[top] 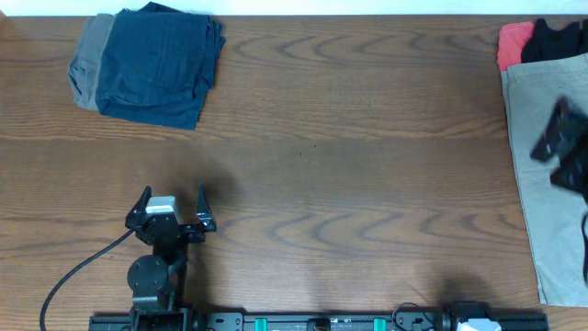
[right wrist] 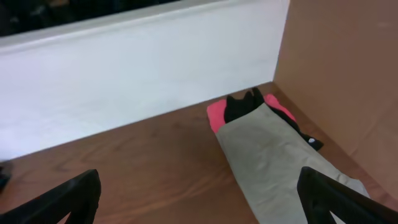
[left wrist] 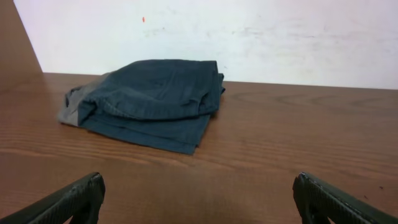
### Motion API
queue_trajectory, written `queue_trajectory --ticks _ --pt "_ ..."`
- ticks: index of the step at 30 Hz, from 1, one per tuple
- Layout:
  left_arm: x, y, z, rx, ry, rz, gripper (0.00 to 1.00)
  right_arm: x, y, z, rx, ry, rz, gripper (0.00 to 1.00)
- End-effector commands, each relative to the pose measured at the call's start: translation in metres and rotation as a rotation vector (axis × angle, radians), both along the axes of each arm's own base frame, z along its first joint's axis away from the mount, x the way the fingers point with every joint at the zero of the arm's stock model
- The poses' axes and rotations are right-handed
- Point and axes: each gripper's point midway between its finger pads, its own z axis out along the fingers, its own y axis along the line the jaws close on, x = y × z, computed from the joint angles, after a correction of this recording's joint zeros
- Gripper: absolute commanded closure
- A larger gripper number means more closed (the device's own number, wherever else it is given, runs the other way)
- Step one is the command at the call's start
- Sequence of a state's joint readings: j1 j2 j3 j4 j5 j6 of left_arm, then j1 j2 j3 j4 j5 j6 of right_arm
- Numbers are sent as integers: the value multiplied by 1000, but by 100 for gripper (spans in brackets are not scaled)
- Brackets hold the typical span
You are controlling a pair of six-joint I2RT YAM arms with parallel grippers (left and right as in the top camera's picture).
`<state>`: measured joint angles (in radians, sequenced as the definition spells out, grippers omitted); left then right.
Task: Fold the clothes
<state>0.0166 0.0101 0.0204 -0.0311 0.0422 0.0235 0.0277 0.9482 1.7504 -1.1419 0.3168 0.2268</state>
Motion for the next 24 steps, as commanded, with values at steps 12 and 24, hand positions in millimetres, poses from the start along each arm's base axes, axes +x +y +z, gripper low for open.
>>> queue_trajectory --ticks 12,24 --pt "-1 0 -16 7 49 4 2 -25 31 -81 40 -125 190 1" --pt "-1 0 -16 7 49 4 2 -3 65 -183 65 -291 389 1"
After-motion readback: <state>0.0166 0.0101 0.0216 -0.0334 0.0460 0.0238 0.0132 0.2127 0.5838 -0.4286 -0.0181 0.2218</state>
